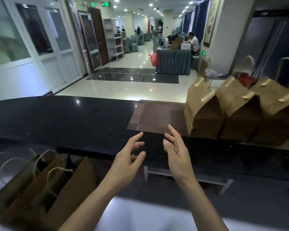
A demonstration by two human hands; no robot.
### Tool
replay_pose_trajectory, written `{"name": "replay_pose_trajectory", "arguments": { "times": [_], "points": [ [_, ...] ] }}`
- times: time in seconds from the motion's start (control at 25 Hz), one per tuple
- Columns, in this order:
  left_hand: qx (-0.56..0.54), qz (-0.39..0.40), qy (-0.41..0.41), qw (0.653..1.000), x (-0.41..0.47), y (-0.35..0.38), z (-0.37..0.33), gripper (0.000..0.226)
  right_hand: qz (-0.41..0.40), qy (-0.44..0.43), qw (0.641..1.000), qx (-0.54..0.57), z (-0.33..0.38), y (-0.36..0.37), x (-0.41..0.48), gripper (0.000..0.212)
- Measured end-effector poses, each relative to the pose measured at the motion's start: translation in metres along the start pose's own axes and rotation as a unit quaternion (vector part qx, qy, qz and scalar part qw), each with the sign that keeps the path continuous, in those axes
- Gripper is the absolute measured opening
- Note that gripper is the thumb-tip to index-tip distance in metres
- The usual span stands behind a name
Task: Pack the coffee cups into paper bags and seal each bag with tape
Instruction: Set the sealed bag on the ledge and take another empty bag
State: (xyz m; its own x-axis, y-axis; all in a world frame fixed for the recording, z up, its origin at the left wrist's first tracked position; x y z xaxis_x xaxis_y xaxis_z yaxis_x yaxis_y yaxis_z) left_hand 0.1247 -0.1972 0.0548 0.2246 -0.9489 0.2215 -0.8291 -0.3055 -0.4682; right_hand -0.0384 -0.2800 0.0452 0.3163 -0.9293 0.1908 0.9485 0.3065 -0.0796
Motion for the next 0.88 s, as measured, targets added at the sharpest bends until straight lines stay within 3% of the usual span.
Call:
{"name": "replay_pose_trajectory", "arguments": {
  "times": [0.6,0.88],
  "points": [
    [0.05,-0.147,-0.064,0.986,-0.118,-0.13,0.031,0.054,0.151,-0.015,0.988,0.02,0.007,0.163,-0.019,0.049],
    [0.149,-0.188,-0.114,0.964,-0.165,-0.16,0.067,0.032,0.219,-0.017,0.976,-0.016,-0.001,0.213,-0.011,0.035]
  ]
}}
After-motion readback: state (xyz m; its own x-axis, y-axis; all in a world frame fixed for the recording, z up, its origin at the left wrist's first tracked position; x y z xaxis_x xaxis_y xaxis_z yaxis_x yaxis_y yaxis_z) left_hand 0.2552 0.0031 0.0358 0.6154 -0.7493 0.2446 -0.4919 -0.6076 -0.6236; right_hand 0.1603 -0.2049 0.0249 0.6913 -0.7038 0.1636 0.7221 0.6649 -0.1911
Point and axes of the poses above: each hand's wrist, its own x-axis towards the middle knuckle, its own y-axis out of the palm, z = x × y, the point moved 2 cm from there along x, towards the middle knuckle, and after that the axes turned 2 degrees about z, right-handed, at the moved point
